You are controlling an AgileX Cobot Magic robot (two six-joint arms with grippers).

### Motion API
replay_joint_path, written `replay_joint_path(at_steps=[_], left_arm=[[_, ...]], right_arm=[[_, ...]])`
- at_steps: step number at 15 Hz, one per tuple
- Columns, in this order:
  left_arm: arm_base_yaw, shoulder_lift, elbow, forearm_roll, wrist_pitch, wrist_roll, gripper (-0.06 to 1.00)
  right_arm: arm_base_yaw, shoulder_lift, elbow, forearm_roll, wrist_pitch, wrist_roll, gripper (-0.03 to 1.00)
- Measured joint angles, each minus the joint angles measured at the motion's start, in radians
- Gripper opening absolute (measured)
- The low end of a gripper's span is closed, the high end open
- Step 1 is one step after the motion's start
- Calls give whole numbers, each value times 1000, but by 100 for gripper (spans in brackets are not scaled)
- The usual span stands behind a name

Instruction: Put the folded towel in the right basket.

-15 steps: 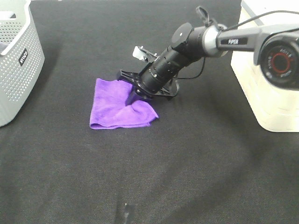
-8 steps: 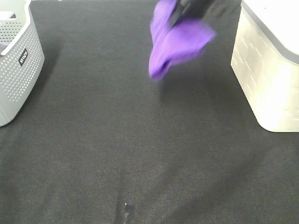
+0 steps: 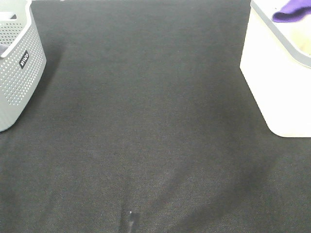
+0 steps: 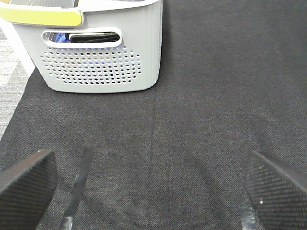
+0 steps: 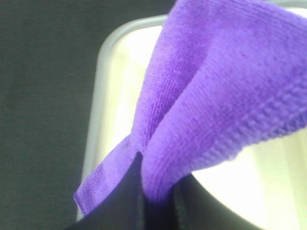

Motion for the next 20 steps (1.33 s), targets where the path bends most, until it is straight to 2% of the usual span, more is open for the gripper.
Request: replay_joint_path(at_steps=[3,4,5,6,7,8,12,15,16,18,20], left_arm=[[0,0,0,0,0,0,99],[0,0,0,0,0,0,99],[0,0,0,0,0,0,99],[0,0,0,0,0,0,99],[0,0,0,0,0,0,99],[0,0,0,0,0,0,99],[0,0,0,0,0,0,99],[0,0,0,0,0,0,99],[0,0,0,0,0,0,99],[0,0,0,0,0,0,99],[0,0,0,0,0,0,99]], right_arm=[[-23,36,0,-16,0,0,10],[-23,53,0,-27,0,0,17],[-23,71,0,-31,0,17,33],[-23,91,0,-45,13,51,72],[-23,94,0,-56,28,55,87],[-23,95,0,-62,33,55,93],[0,51,0,-70,104,28,97],[159,-45,0,-156,154,48,97],[238,-86,0,-210,217,83,97],[267,-139,15,-260,240,159,97],[267,-241,110,-284,241,164,95]])
